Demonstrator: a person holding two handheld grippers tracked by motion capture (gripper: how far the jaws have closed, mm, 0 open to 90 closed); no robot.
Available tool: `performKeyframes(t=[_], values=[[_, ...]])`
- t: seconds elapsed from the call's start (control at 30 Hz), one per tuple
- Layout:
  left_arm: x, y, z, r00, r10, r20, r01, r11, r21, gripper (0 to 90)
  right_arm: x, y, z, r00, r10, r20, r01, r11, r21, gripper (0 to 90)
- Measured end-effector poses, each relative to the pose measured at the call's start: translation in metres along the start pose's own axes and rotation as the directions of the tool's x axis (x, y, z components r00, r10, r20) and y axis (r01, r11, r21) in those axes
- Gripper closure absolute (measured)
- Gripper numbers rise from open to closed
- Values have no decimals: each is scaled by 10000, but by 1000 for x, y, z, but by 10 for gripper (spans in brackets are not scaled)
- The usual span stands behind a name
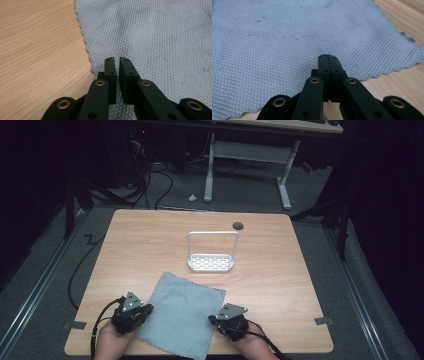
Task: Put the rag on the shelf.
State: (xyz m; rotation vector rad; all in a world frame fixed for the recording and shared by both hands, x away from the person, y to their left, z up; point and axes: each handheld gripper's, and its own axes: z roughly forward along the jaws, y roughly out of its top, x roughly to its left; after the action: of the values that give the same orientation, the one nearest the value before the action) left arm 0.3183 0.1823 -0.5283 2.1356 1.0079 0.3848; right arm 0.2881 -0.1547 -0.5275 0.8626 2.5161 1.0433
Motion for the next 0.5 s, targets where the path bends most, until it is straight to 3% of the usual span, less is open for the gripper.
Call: performKeyframes(t=[0.13, 0.27, 0.5], values=[[-2, 1, 1, 9997, 25, 248, -26, 10000, 41, 843, -6, -4, -4, 9995, 224, 235, -224, 9997, 21, 900], [-13, 4, 5, 9980, 343, 528, -345, 9994, 29, 843, -14, -9, -9, 9982, 484, 367, -485, 9988, 10, 900], [-39, 16, 18, 9874, 1004, 1224, -1015, 9948, 30, 843, -40, -26, -25, 9866, 1374, 880, -1371, 9905, -95, 900]])
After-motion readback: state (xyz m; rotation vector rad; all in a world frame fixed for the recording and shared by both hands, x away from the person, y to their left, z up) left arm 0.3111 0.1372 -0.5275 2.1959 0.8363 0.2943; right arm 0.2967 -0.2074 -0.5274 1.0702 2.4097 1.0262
